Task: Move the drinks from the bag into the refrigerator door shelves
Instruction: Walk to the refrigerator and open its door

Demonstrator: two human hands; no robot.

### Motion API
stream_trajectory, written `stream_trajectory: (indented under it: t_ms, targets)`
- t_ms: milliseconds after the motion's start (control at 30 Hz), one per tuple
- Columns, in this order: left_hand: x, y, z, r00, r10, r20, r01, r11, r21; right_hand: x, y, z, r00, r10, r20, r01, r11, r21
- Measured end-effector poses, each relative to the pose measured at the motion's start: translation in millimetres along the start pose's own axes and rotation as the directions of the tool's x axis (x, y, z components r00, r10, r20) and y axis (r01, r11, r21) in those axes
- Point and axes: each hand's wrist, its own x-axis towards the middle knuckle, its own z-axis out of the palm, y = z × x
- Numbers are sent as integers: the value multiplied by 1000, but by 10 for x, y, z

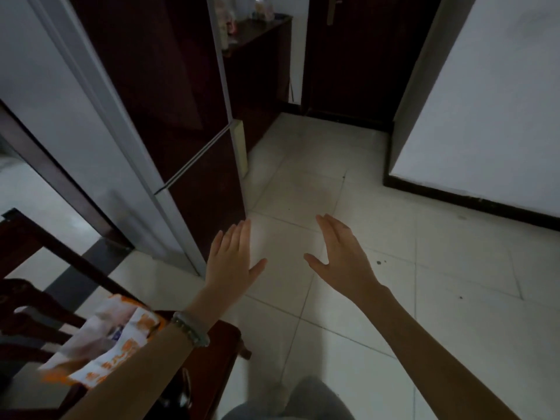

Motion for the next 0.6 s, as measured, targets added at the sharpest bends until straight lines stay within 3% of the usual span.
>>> stream_trajectory:
  t_ms: [333,600]
  targets:
    - [1034,-416,291,990,-122,-65,124,992,35,1354,426,386,989,-114,99,110,993,50]
    - [2165,-642,439,947,-295,-126,307,947,96,2898,754,598,945,-291,147,277,955,108]
